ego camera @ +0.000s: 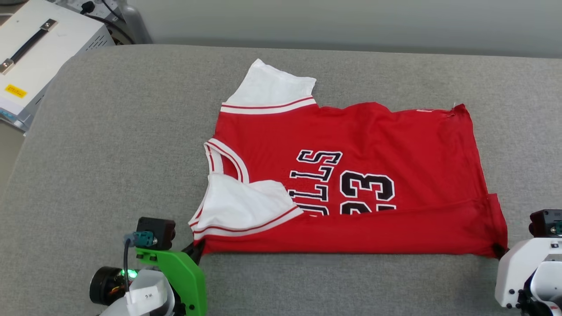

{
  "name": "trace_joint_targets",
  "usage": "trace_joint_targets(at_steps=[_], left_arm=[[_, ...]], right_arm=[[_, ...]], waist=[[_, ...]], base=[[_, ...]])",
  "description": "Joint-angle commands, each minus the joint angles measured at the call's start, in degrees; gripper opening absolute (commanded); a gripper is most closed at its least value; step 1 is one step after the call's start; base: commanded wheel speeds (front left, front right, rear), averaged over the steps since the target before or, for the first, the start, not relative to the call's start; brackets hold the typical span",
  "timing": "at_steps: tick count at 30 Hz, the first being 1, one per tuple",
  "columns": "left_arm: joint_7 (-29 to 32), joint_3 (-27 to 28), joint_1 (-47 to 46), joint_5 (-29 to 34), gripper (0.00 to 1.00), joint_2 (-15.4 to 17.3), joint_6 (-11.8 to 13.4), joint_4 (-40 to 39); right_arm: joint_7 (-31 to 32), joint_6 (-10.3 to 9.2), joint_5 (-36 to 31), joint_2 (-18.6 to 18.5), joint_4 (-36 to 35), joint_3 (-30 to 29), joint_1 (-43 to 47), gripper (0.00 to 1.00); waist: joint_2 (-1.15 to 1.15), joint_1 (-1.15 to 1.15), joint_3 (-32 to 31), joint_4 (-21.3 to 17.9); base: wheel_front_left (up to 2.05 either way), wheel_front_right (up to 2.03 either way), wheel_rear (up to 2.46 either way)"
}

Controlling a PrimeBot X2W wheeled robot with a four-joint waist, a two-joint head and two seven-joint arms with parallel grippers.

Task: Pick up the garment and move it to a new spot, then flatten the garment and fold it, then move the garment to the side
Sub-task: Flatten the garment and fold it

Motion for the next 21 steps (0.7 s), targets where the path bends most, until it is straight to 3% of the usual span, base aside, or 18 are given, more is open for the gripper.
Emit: trace_joint_targets(at_steps=[1, 8, 21], left_arm=[[0.3, -0.2, 1.1, 0.4, 0.0, 0.5, -0.2, 0.3], [1.7, -2.2, 3.7, -0.1, 0.0, 0.8, -0.6, 0.6], [2.7, -4.2, 7.0, -1.5, 0.0, 0.0, -0.7, 3.2]], right_arm=[[0.5, -0.1, 0.5, -1.1, -0.5, -0.6, 0.4, 0.0], [4.6, -0.1, 2.4, -3.6, -4.3, -1.2, 3.9, 0.0], [9.1, -0.1, 3.5, -2.2, -6.4, -1.2, 10.2, 0.0]], waist=[[0.68, 0.0, -1.0, -0.2], [0.68, 0.0, -2.9, -0.3], [0.68, 0.0, -4.3, -0.4]], base=[[0.0, 0.0, 0.0], [0.0, 0.0, 0.0], [0.0, 0.0, 0.0]])
